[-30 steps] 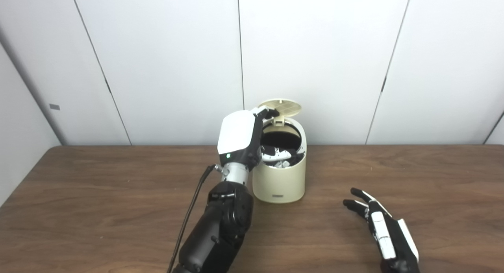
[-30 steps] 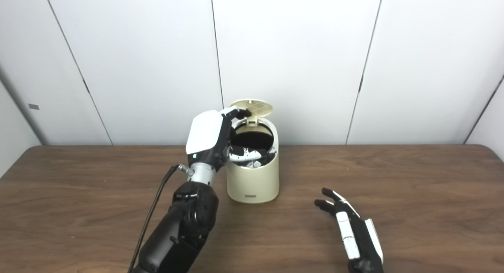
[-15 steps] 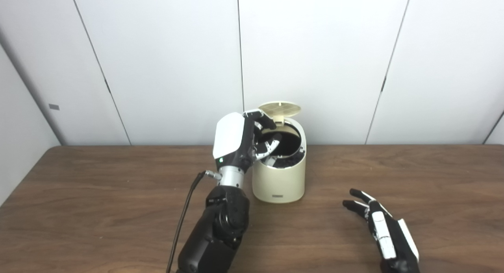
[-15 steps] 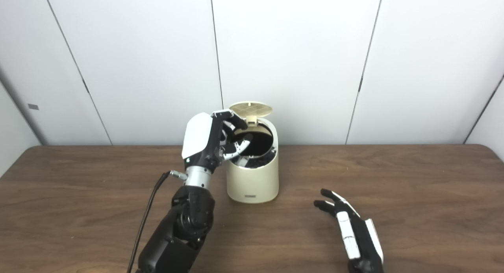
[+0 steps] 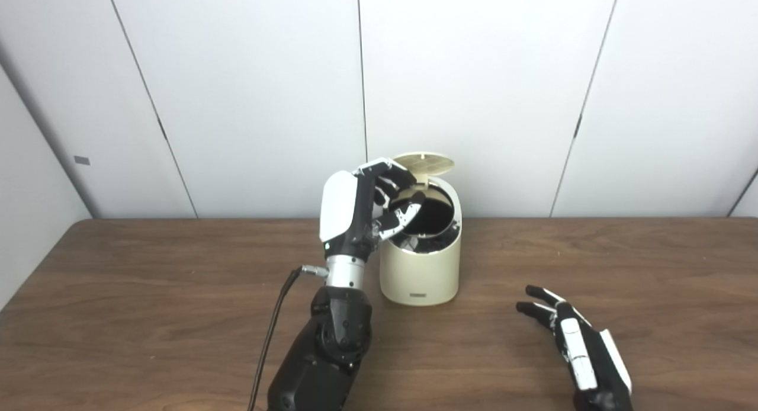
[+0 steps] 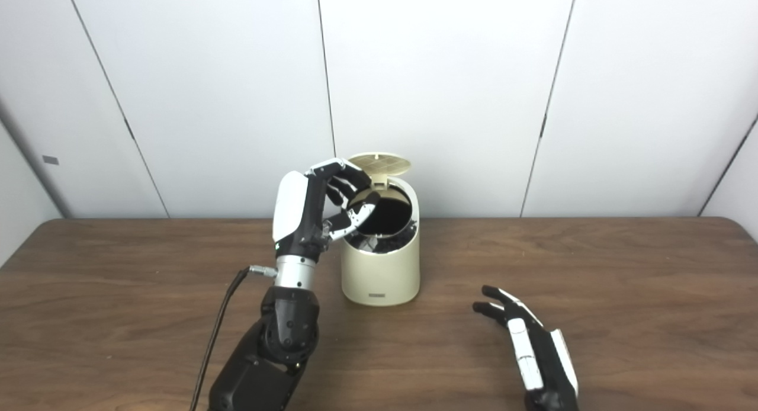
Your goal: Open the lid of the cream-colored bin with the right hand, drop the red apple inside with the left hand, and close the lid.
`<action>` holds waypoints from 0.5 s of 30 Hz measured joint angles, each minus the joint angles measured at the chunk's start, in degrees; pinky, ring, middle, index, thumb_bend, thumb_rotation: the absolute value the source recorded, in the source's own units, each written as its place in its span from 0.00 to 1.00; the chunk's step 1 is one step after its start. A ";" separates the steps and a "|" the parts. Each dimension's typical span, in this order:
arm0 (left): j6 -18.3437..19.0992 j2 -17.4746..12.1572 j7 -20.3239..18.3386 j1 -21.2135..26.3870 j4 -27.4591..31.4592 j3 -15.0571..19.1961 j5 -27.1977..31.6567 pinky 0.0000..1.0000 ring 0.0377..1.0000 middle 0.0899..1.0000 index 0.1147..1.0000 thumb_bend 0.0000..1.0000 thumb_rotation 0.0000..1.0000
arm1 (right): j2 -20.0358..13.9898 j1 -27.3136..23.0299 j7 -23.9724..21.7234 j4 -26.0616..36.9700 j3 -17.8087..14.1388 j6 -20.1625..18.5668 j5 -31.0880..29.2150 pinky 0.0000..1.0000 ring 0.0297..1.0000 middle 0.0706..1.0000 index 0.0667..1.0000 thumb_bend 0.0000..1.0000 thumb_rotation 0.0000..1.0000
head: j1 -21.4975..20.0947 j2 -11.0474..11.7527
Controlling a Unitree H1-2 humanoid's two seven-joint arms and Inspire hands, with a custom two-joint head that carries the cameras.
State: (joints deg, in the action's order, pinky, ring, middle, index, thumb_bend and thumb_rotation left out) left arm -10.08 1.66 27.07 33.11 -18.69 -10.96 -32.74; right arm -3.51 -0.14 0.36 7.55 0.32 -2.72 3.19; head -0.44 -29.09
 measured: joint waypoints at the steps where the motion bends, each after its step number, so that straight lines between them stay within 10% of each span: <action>1: -0.87 0.03 0.14 0.00 -0.04 0.43 0.48 0.37 0.42 0.44 0.43 0.48 0.00 | 0.00 0.00 -0.01 0.00 -0.01 -0.01 -0.02 0.91 0.79 0.68 0.74 0.44 1.00 | 0.00 0.00; 15: -4.89 -0.10 0.17 -0.03 1.70 4.81 4.14 0.35 0.43 0.48 0.42 0.48 0.00 | -0.26 -0.06 -0.12 -0.02 -0.25 -0.14 -0.66 0.90 0.77 0.66 0.71 0.43 1.00 | 0.26 0.18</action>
State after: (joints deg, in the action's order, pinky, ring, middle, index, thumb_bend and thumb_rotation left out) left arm -14.97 1.56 27.24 33.08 -16.99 -6.15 -28.60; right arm -3.77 -0.20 0.24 7.54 0.07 -2.85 2.53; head -0.18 -28.92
